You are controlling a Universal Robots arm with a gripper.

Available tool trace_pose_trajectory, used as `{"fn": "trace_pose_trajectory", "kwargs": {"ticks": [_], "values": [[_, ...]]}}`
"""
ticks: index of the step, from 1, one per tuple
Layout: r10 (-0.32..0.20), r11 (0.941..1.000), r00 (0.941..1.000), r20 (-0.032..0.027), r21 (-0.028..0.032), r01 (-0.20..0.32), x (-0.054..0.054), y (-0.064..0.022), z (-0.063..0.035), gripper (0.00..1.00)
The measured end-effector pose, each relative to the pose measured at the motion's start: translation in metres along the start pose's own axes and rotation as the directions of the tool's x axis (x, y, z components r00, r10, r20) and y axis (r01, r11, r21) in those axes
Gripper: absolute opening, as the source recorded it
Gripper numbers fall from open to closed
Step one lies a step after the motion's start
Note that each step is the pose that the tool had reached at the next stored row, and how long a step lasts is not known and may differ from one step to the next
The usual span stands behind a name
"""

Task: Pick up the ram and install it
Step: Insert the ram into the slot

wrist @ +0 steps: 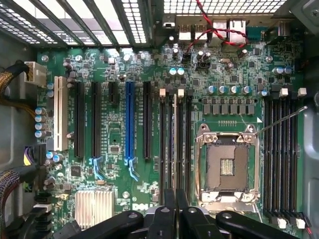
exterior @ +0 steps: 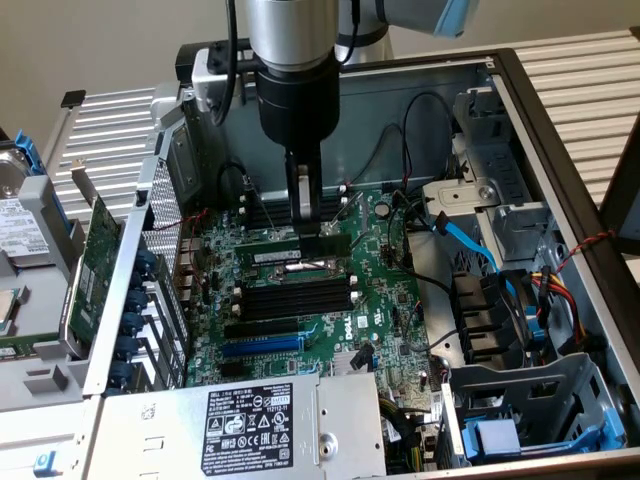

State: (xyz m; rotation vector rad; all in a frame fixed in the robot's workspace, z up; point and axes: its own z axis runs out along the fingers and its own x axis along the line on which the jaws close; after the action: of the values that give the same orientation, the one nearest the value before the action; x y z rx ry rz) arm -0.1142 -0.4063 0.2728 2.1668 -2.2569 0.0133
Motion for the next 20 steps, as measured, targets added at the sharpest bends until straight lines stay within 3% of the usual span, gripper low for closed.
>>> {"fn": "trace_pose_trajectory", "kwargs": {"ticks": [20], "values": [[-0.008,1.0000,1.0000,0.0001,-0.0002,0.008,0.0069,-0.0002,0.0038,0.13]]}}
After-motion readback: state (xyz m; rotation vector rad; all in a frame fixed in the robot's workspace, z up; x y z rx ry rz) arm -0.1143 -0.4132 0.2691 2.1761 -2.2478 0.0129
